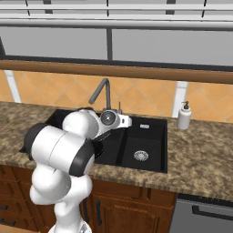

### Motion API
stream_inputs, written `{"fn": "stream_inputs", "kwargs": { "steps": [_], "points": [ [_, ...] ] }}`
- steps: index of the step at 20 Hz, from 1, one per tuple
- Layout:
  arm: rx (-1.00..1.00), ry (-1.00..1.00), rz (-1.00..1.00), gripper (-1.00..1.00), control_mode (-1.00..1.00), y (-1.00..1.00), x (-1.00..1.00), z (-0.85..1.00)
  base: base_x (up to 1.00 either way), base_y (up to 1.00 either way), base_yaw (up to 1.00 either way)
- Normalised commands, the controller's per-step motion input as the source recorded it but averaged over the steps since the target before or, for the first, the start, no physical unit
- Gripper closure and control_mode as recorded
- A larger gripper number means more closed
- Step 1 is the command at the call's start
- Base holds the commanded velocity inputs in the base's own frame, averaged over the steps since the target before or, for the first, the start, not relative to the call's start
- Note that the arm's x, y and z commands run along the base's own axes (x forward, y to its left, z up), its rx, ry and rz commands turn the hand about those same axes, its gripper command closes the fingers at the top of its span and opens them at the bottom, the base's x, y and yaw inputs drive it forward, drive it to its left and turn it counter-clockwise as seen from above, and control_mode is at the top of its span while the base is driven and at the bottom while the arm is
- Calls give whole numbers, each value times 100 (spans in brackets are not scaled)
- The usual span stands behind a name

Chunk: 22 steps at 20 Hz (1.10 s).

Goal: Pick the pan and sponge and place them into the sink. Then turn on the water.

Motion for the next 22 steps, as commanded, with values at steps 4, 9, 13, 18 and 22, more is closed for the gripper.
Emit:
{"fn": "stream_inputs", "kwargs": {
  "steps": [4,9,13,18,22],
  "points": [
    [0,-16,0,-100,-100,-1,14,0,0,0,0],
    [0,-14,0,-100,-100,0,25,0,0,0,0],
    [0,-15,0,-100,-100,-1,27,0,0,0,0],
    [0,-22,0,-100,-100,-5,6,-3,0,0,0],
    [1,-12,0,-100,-100,-3,0,0,0,0,0]
  ]
}}
